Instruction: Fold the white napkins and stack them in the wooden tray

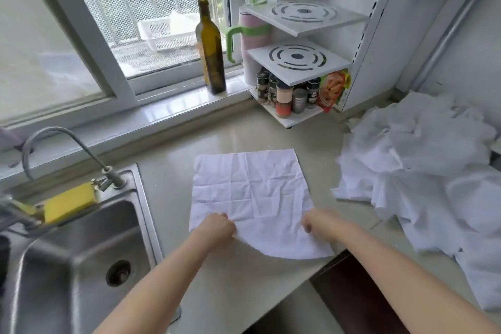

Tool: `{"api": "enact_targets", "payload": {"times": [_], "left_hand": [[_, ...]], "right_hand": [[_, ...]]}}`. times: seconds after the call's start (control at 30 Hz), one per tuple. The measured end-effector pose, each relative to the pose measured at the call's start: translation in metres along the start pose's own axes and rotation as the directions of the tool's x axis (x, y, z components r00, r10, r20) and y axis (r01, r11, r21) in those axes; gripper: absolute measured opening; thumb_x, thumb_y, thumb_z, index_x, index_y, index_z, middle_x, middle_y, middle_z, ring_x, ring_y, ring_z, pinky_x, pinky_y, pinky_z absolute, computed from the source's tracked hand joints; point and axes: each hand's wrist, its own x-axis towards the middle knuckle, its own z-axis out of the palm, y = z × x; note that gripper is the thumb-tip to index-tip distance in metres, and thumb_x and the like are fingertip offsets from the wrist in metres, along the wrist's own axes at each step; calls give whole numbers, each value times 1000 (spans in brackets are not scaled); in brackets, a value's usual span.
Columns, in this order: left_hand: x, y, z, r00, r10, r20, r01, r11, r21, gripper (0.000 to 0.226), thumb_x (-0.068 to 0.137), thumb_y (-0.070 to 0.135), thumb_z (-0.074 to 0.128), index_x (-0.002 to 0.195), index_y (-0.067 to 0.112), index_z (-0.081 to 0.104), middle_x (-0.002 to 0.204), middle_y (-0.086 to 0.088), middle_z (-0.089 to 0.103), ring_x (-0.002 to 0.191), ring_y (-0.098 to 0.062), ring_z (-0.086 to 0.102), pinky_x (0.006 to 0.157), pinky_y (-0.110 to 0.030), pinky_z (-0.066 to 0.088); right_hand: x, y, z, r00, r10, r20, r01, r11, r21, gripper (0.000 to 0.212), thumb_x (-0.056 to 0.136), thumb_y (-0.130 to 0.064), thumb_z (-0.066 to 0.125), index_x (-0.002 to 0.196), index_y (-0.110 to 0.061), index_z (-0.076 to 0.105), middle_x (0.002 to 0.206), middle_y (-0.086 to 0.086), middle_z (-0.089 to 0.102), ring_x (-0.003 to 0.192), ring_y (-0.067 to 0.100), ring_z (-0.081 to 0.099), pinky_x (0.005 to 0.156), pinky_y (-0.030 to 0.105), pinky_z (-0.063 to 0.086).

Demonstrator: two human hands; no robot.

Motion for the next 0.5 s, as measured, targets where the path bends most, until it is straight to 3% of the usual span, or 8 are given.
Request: {"api": "enact_targets", "payload": {"times": [0.07,0.17,0.23,0.27,0.33,0.4,0.5], "left_hand": [[2,-4,10,1000,16,21,-15,998,-68,29,96,17,42,116,7,61,122,-14,57,115,-32,52,95,-36,39],[1,-7,7,999,15,47,-2,967,-254,30,100,22,40,115,8,62,121,-13,59,114,-30,53,93,-31,38],[-1,-8,0,997,19,72,10,927,-375,38,102,29,36,114,3,61,121,-15,59,112,-30,54,90,-31,38],[-3,-9,-2,996,24,89,15,908,-419,41,103,30,34,112,0,61,120,-17,59,111,-30,54,87,-30,38],[-8,-11,-4,993,34,113,27,867,-498,43,104,31,32,105,-2,59,117,-19,59,109,-32,55,78,-29,34],[-13,-16,-3,990,34,134,47,829,-557,41,104,33,32,92,0,55,112,-22,59,105,-34,56,71,-27,31],[-21,-24,-1,977,54,208,78,812,-578,42,101,40,35,73,12,46,88,-16,55,73,-23,54,62,-29,32]], "right_hand": [[-4,-2,-3,998,-65,-13,65,998,5,20,88,-13,52,105,-8,63,112,8,59,108,28,56,73,26,33],[-13,-17,6,979,-191,-75,190,982,-24,59,85,-48,61,133,-17,48,132,0,51,122,22,48,89,29,39],[-13,-29,20,965,-244,-91,243,970,-24,80,82,-55,62,146,-17,32,153,-4,28,142,19,26,111,31,25],[-14,-36,26,960,-260,-102,255,965,-60,81,85,-51,61,149,-16,25,158,-4,15,146,17,14,116,31,16],[-10,-43,34,951,-280,-133,262,955,-136,65,91,-28,55,148,-12,28,160,1,9,147,19,11,117,31,14],[-5,-43,39,958,-232,-169,217,971,-102,48,92,-8,45,139,-12,41,152,9,33,137,26,35,110,34,31],[2,-37,27,984,-135,-115,145,987,76,24,89,-7,42,103,-15,60,109,11,64,104,29,60,81,33,47]]}}
